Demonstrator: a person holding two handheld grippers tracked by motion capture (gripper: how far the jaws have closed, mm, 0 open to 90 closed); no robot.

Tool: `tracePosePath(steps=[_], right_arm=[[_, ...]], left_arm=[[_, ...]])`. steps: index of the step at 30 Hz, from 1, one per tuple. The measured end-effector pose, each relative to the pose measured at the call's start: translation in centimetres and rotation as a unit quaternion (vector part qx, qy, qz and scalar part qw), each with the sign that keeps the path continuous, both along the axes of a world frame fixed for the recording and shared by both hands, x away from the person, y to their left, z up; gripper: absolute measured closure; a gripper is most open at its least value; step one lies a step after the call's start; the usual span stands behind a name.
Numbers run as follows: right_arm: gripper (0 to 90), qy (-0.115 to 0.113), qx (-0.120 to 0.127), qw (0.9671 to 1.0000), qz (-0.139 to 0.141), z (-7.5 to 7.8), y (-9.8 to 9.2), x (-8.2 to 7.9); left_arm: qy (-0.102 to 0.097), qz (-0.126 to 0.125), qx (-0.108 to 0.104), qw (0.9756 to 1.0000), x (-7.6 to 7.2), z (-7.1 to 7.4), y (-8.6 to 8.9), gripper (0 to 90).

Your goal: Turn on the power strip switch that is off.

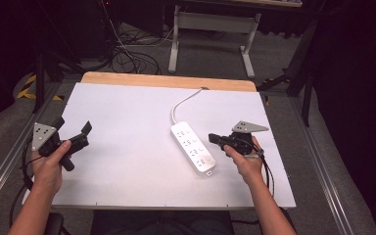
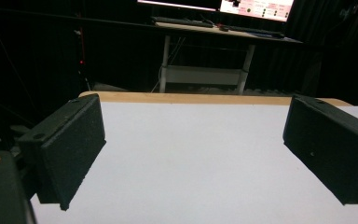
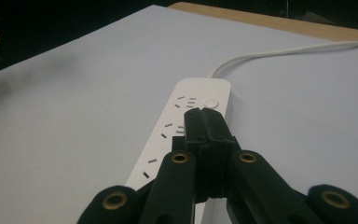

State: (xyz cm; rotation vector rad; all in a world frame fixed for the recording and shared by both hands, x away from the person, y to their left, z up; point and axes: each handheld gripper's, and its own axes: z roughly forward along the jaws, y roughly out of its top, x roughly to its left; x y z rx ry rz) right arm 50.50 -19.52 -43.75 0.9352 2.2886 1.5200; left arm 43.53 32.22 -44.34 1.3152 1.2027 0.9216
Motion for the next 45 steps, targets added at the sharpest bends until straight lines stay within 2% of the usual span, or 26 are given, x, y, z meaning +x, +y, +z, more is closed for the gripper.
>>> tracePosePath(steps=[3,7,12,14,16,17,24,32,35,37,40,45], right_arm=[[90.0,0.003,-0.007,1.0000,0.002,-0.2,0.3,0.1],[90.0,0.020,-0.033,0.9992,0.008,-1.0,1.0,0.6],[90.0,0.024,-0.049,0.9984,0.012,-1.5,1.6,0.9],[90.0,0.030,-0.070,0.9969,0.015,-1.9,2.1,1.1],[90.0,0.031,-0.075,0.9966,0.016,-2.0,2.2,1.1],[90.0,0.032,-0.087,0.9955,0.018,-2.3,2.5,1.2],[90.0,0.033,-0.106,0.9935,0.024,-2.6,2.9,1.3],[90.0,0.037,-0.102,0.9938,0.023,-2.8,3.0,1.4],[90.0,0.030,-0.109,0.9934,0.023,-2.9,3.1,1.2],[90.0,0.035,-0.101,0.9940,0.025,-3.0,3.2,1.2],[90.0,0.025,-0.113,0.9930,0.022,-3.1,3.5,0.9],[90.0,0.022,-0.117,0.9927,0.019,-3.2,3.6,0.8]], left_arm=[[0.001,-0.001,0.001,1.0000,0.0,0.0,0.0,6.2],[0.001,-0.002,0.002,1.0000,0.0,0.0,0.0,6.2],[0.001,0.001,0.000,1.0000,0.0,-0.1,0.2,5.6],[0.001,0.003,-0.001,1.0000,0.0,0.0,0.2,5.8],[0.001,0.003,-0.001,1.0000,0.0,-0.1,0.2,5.8],[0.001,0.002,0.000,1.0000,0.0,-0.1,0.2,5.8],[0.003,-0.001,0.001,1.0000,0.0,-0.1,0.2,6.0],[0.004,-0.003,-0.001,1.0000,0.0,-0.1,0.2,6.1],[0.004,-0.003,-0.002,1.0000,0.1,-0.1,0.1,6.2],[0.005,-0.004,-0.002,1.0000,0.2,-0.1,0.0,6.2],[0.004,-0.005,-0.001,1.0000,0.1,-0.1,0.0,6.2],[0.003,-0.003,-0.004,1.0000,0.0,-0.1,0.1,6.3]])
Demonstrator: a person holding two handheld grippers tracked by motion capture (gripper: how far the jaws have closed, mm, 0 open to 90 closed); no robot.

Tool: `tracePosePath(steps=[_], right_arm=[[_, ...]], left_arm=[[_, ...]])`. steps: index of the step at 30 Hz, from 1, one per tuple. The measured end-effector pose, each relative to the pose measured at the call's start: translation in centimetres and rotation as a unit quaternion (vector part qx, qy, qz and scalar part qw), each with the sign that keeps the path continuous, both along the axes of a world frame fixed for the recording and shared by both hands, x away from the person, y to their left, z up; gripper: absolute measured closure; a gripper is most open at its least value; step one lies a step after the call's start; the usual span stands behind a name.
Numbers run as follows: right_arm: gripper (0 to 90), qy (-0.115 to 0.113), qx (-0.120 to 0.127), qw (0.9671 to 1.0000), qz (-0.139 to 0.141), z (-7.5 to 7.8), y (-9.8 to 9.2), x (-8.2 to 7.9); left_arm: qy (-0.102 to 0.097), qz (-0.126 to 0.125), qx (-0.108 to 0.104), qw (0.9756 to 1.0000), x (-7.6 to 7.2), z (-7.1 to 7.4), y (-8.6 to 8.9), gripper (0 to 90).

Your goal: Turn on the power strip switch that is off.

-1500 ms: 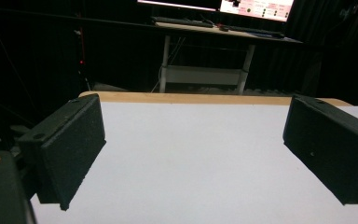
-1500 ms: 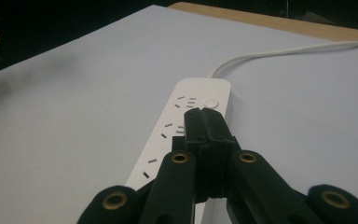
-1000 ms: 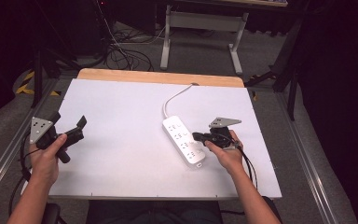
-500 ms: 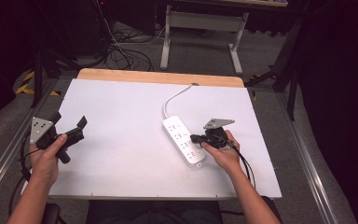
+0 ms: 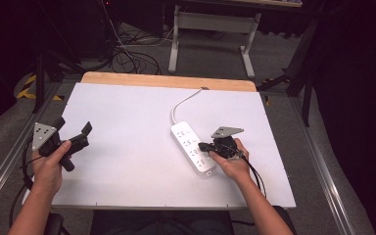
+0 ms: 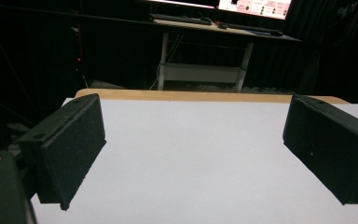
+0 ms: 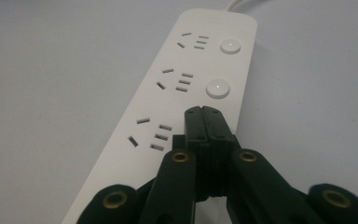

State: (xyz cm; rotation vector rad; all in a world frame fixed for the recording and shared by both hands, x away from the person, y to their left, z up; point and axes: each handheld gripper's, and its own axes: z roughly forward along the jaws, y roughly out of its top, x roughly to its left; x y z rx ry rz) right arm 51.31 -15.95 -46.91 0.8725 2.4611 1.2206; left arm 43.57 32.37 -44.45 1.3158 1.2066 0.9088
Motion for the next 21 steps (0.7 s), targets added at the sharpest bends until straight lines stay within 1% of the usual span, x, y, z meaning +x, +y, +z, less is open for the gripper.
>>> tracePosePath(steps=[2,5,9,10,17,20,21], right_arm=[[90.0,-0.007,-0.007,0.9999,-0.004,-0.09,0.26,-0.18],[90.0,-0.007,-0.016,0.9998,-0.006,0.04,0.64,-0.20],[90.0,-0.008,-0.019,0.9998,-0.005,0.10,0.70,-0.23],[90.0,-0.012,-0.024,0.9996,-0.004,0.13,0.79,-0.30],[90.0,-0.015,-0.025,0.9996,-0.002,0.13,0.79,-0.31],[90.0,-0.021,-0.030,0.9993,-0.002,0.14,0.90,-0.44],[90.0,-0.019,-0.029,0.9994,-0.005,0.14,0.88,-0.43]], left_arm=[[0.000,0.001,0.000,1.0000,-0.03,0.01,0.13,6.3],[0.001,0.002,-0.002,1.0000,-0.06,0.01,0.17,6.3],[0.001,0.003,-0.004,1.0000,-0.14,0.00,0.25,6.3],[0.001,0.003,-0.004,1.0000,-0.13,-0.01,0.28,6.3],[0.001,0.004,-0.008,1.0000,-0.17,-0.01,0.31,6.4],[0.000,0.004,-0.006,1.0000,-0.26,0.03,0.31,6.4],[0.000,0.004,-0.005,1.0000,-0.31,0.03,0.31,6.4]])
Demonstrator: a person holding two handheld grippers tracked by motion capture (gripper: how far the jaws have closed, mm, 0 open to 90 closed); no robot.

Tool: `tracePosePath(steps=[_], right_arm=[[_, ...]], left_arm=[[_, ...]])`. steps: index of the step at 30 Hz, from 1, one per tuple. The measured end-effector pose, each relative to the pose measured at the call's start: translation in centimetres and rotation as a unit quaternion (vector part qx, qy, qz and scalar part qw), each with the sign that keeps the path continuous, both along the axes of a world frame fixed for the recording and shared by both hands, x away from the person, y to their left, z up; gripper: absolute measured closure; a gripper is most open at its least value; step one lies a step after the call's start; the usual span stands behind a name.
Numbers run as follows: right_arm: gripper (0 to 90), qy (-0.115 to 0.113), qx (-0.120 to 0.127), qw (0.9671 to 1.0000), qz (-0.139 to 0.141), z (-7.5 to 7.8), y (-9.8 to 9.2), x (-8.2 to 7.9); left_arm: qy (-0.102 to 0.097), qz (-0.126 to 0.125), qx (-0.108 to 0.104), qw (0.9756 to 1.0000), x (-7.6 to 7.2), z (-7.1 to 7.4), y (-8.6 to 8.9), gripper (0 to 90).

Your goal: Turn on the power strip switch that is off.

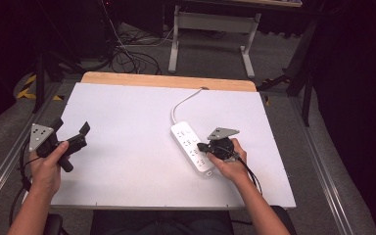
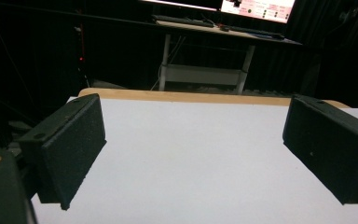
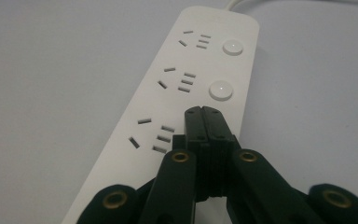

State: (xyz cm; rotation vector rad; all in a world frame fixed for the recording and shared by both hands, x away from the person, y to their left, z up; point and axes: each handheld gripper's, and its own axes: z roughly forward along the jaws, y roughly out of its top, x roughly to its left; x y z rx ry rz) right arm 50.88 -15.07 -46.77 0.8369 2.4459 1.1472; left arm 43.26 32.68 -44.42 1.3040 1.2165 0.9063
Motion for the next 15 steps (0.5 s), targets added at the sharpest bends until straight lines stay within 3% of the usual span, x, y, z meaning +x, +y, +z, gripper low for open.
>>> tracePosePath(steps=[15], right_arm=[[90.0,0.010,0.008,0.9999,-0.004,0.03,-0.10,0.14]], left_arm=[[0.001,-0.001,-0.003,1.0000,-0.02,-0.04,0.11,6.7]])
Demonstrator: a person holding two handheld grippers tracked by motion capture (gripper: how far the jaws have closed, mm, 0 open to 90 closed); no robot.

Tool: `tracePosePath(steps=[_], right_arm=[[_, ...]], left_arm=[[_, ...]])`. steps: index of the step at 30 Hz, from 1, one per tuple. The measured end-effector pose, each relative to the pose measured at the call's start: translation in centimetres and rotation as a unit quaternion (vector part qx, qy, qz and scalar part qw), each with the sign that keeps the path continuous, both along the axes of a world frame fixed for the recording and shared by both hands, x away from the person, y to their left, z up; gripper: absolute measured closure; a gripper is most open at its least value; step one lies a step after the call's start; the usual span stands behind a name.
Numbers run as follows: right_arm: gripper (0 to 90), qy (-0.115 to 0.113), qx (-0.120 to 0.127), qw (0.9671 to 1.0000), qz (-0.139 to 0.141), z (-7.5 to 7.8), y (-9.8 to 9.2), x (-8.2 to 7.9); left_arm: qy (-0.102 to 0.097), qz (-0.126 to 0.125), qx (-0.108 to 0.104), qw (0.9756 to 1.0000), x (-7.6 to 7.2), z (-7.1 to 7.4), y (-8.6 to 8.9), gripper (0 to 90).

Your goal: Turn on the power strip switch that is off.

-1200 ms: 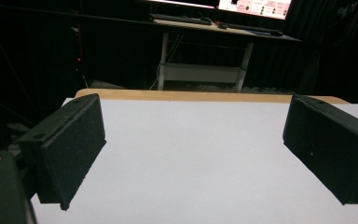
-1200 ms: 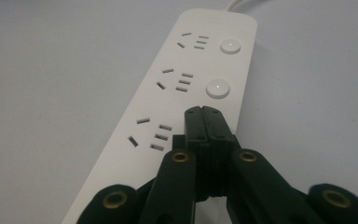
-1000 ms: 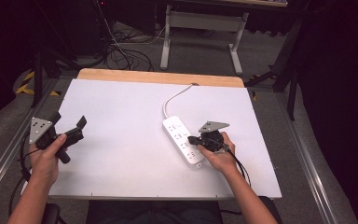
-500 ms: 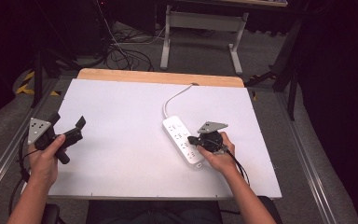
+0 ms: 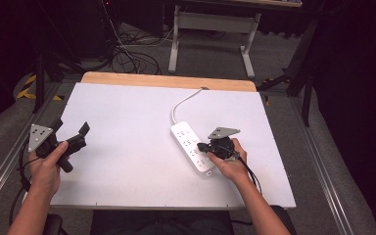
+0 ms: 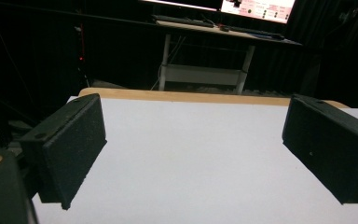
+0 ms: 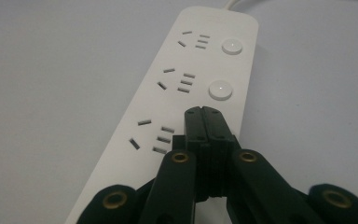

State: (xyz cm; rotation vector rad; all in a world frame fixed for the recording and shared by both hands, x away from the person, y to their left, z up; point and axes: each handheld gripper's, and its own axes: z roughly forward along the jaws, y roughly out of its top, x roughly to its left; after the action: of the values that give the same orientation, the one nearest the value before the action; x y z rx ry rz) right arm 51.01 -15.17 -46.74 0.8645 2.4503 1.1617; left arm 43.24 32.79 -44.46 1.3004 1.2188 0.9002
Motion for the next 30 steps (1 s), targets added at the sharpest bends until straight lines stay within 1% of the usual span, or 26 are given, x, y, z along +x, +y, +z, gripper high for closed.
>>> tracePosePath(steps=[2,4,11,17,18,22,30], right_arm=[[90.0,0.010,0.011,0.9999,-0.001,-0.04,-0.16,0.15],[90.0,0.013,0.013,0.9998,0.000,-0.03,-0.22,0.21],[90.0,0.011,0.010,0.9999,-0.001,0.01,-0.11,0.14],[90.0,0.015,0.013,0.9998,-0.003,0.02,-0.17,0.22],[90.0,0.016,0.017,0.9997,-0.004,0.08,-0.15,0.20],[90.0,0.013,0.007,0.9999,-0.005,0.20,0.07,0.13],[90.0,0.016,0.005,0.9998,-0.004,0.29,0.11,0.19]], left_arm=[[-0.001,-0.001,0.003,1.0000,0.05,-0.01,0.02,6.8],[0.000,-0.001,0.002,1.0000,0.05,-0.02,-0.07,6.7],[0.000,-0.003,0.002,1.0000,0.03,-0.03,-0.22,6.8],[0.000,-0.002,0.002,1.0000,-0.02,-0.02,-0.18,7.6],[0.000,-0.003,0.002,1.0000,-0.02,-0.02,-0.18,7.6],[0.000,-0.001,0.002,1.0000,0.02,-0.04,-0.18,8.1],[0.000,0.002,0.000,1.0000,-0.02,-0.04,-0.04,7.8]])
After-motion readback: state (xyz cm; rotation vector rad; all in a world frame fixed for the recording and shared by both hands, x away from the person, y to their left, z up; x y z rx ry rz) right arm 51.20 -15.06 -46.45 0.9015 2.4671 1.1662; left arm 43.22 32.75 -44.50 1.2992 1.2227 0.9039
